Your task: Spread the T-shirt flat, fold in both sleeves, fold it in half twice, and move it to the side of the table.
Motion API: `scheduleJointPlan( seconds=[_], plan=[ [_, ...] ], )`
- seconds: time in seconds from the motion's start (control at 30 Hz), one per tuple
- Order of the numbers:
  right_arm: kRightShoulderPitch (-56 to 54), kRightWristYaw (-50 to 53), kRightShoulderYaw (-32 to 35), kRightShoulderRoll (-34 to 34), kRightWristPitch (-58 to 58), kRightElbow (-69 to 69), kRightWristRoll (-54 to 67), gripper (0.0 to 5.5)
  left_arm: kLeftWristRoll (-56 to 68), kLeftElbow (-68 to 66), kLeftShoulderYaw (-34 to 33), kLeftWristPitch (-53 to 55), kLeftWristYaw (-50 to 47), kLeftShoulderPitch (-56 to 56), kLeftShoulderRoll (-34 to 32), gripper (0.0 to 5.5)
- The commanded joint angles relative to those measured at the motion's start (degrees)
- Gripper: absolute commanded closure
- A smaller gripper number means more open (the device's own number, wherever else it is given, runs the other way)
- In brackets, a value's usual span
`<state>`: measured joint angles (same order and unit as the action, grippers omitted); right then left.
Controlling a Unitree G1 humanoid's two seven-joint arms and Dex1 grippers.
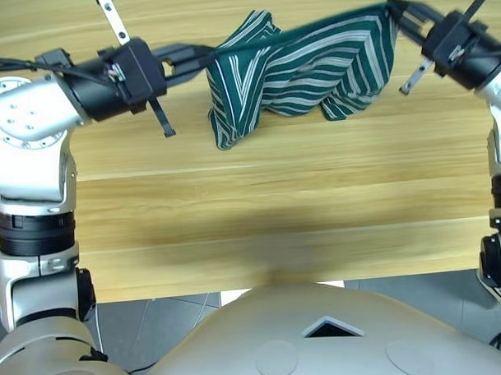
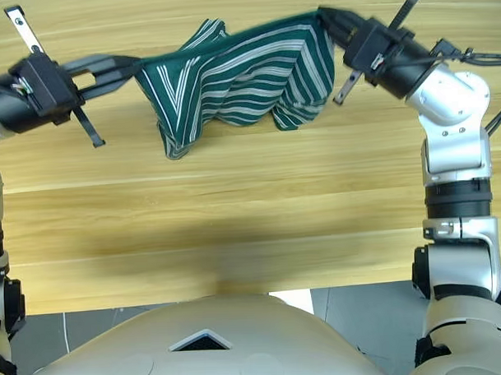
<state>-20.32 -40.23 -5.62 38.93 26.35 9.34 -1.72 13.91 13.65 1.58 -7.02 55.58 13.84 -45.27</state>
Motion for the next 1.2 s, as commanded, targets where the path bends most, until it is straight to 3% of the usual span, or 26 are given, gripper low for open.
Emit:
scheduleJointPlan(
  seconds=[0.03, 0.3, 0.47, 0.8, 0.93, 1.03, 1.2],
  plan=[
    [7.92, -5.63, -3.24, 2.75, -0.96, -10.17, 1.45, 5.50, -1.09, 7.33, 1.10, 0.80, 2.59, -7.35, -3.15, 5.45],
    [20.33, -12.77, -8.43, 4.81, -4.71, -21.53, 4.24, 5.50, -7.35, 16.38, 9.61, 0.35, 7.93, -20.94, -7.78, 5.45],
    [25.58, -16.83, -10.84, 6.47, -7.61, -26.05, 6.83, 5.50, -8.25, 18.88, 10.14, 0.16, 8.62, -24.95, -9.36, 5.45],
    [30.05, -25.07, -11.89, 9.66, -15.99, -30.00, 15.12, 5.50, -8.32, 18.27, 11.08, 0.39, 9.99, -27.71, -11.20, 3.92],
    [30.50, -25.51, -11.02, 9.36, -18.71, -30.78, 17.44, 5.50, -5.68, 17.76, 9.78, 0.55, 8.89, -27.04, -9.53, 3.27],
    [30.64, -25.99, -11.05, 9.84, -21.43, -31.19, 18.12, 5.07, -1.65, 17.57, 8.24, 1.41, 8.21, -26.42, -8.20, 2.79],
    [31.49, -28.43, -10.28, 10.51, -23.98, -31.71, 20.97, 5.07, 5.44, 16.87, 4.94, 3.61, 5.12, -23.00, -3.76, 2.10]
  ],
)
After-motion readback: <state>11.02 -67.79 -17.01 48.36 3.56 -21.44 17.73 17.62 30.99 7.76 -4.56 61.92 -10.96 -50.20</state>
